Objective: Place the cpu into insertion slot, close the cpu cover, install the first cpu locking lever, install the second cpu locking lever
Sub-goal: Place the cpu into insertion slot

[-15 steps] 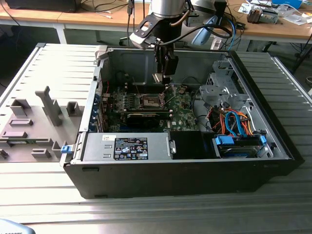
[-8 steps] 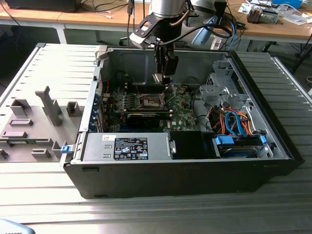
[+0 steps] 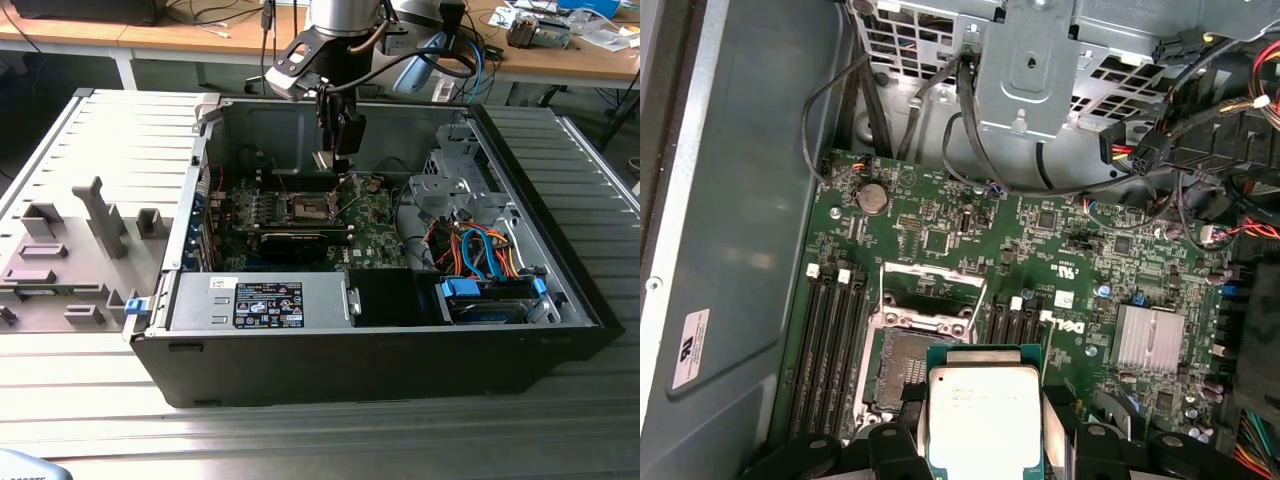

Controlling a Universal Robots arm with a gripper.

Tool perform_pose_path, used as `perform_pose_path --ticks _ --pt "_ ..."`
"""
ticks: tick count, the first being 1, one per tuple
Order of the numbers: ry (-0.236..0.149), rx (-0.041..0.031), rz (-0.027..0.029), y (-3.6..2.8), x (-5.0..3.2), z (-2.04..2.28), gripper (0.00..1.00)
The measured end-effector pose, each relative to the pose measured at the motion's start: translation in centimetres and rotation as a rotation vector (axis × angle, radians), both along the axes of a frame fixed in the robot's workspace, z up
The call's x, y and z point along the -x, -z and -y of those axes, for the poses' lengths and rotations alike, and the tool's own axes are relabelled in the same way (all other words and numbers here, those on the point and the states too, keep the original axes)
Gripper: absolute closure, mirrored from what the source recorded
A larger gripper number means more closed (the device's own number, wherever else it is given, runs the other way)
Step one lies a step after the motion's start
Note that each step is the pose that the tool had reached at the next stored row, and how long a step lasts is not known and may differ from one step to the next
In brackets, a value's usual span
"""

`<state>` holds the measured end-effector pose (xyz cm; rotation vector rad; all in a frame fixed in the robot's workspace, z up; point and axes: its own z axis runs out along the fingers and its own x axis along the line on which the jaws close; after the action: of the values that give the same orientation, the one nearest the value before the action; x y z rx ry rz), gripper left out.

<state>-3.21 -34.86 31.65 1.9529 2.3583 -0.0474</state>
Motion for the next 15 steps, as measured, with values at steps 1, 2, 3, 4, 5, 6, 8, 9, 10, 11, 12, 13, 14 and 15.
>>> perform_pose_path --ticks 1,2,3,4,5,6,8,9,10,11,12,13,14,15 --pt "0.0 0.0004 0.0 0.0 0.0 0.0 0.45" --pt "0.0 0.0008 0.0 0.0 0.0 0.0 0.45" --pt "0.001 0.0014 0.0 0.0 0.0 0.0 0.45" --pt "0.001 0.0019 0.0 0.0 0.0 0.0 0.45" --pt "0.001 0.0025 0.0 0.0 0.0 0.0 0.45" --pt "0.001 0.0028 0.0 0.0 0.0 0.0 0.45" --pt "0.001 0.0035 0.0 0.0 0.0 0.0 0.45" --pt "0.002 0.0038 0.0 0.0 0.0 0.0 0.45" --pt "0.002 0.0042 0.0 0.0 0.0 0.0 0.45" --pt "0.002 0.0047 0.0 0.0 0.0 0.0 0.45" --pt "0.002 0.0049 0.0 0.0 0.0 0.0 0.45" --pt "0.002 0.0052 0.0 0.0 0.0 0.0 0.45" --pt "0.003 0.0055 0.0 0.0 0.0 0.0 0.45" --pt "0.003 0.0058 0.0 0.0 0.0 0.0 0.45"
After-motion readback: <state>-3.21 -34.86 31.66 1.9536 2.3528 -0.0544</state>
